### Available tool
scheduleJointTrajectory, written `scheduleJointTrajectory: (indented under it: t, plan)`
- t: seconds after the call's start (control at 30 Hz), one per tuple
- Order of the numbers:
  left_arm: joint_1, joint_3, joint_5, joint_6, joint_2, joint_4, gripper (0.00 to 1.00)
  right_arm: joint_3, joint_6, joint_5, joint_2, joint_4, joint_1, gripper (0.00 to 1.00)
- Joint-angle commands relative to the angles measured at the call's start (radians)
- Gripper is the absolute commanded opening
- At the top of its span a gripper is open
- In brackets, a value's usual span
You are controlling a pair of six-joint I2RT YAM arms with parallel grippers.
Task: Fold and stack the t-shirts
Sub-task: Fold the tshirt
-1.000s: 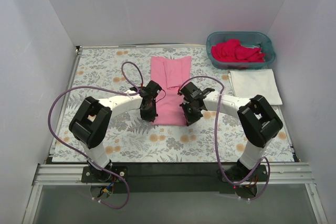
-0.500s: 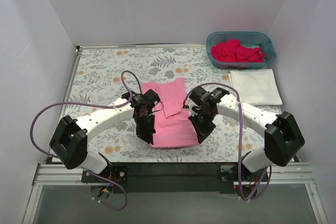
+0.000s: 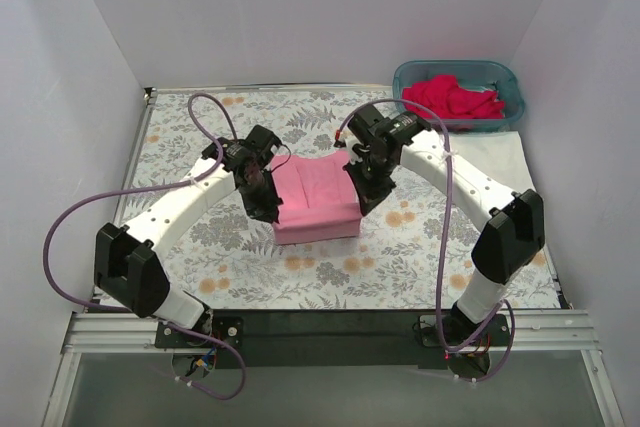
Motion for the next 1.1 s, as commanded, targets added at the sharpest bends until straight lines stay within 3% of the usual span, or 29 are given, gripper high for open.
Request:
scheduleJointTrajectory:
  t: [0.0,0.27,0.57,1.07]
  plan:
    - [0.037,0.060,-0.122,0.031,0.017,-0.003,0.00,0.114,-0.026,0.070,0.042,-0.076,-0.030,0.01]
    - [0.101,0.089,-0.129,0.086,0.095,0.143,0.00,0.287,-0.027,0.085,0.174,-0.063,-0.050,0.01]
    - [0.176,0.237,-0.100,0.146,0.290,0.235,0.00,0.360,-0.042,0.058,0.305,0.015,-0.130,0.01]
    - [0.251,0.269,-0.078,0.152,0.465,0.396,0.00,0.496,-0.067,0.033,0.510,0.159,-0.211,0.01]
